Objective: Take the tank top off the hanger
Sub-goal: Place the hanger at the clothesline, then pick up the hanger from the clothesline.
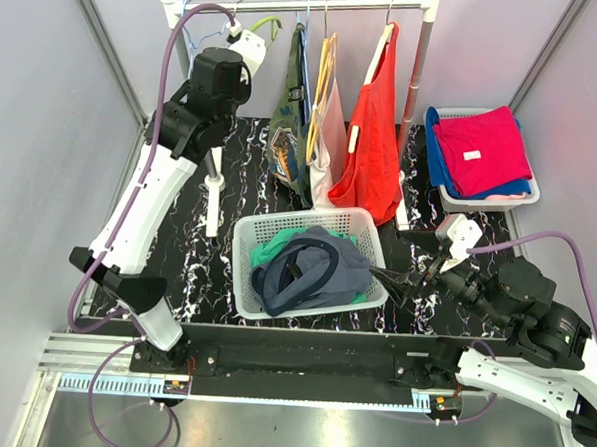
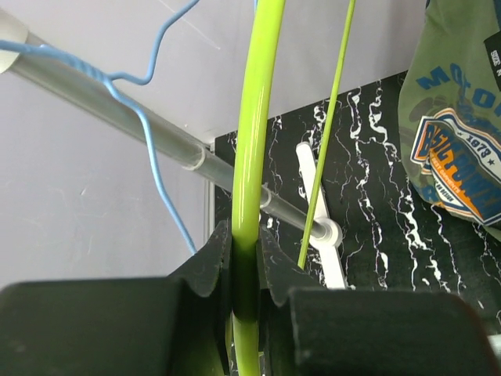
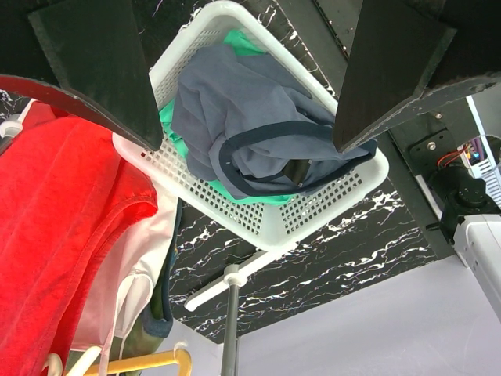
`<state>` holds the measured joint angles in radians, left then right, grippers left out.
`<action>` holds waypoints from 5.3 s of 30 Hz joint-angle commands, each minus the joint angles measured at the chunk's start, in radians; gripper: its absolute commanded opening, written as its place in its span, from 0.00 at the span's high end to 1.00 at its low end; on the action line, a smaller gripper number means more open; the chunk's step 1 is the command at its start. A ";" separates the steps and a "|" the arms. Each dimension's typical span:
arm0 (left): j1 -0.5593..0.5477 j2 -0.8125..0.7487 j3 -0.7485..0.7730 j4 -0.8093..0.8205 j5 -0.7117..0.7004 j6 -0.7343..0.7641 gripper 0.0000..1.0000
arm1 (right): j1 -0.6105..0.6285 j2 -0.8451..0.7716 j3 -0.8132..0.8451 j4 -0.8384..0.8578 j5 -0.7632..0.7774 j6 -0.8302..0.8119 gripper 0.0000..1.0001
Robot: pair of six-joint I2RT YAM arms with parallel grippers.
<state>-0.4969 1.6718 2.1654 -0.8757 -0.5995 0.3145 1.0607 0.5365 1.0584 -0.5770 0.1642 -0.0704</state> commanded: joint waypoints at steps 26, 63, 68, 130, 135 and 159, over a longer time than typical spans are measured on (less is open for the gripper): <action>-0.011 -0.478 -0.088 -0.045 0.204 -0.060 0.01 | -0.167 1.179 1.213 0.068 -0.113 0.133 0.00; -0.011 -0.659 -0.271 -0.028 0.268 -0.069 0.01 | -0.421 1.237 0.993 0.011 -0.149 0.300 0.07; -0.011 -0.661 -0.276 -0.026 0.273 -0.075 0.01 | -0.419 1.255 0.976 0.016 -0.152 0.291 0.23; -0.008 -0.672 -0.338 -0.037 0.277 -0.071 0.01 | -0.401 0.622 0.698 0.151 -0.238 0.195 1.00; -0.008 -0.672 -0.346 -0.040 0.277 -0.068 0.01 | -0.400 0.560 0.813 0.085 -0.325 0.212 1.00; 0.003 -0.672 -0.337 -0.054 0.310 -0.077 0.01 | -0.400 0.595 1.236 -0.001 -0.471 0.305 1.00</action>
<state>-0.4984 1.0031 1.8221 -0.9512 -0.3149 0.2428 0.6544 1.1217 2.1902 -0.6350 -0.2844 0.2111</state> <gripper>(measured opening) 0.985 0.032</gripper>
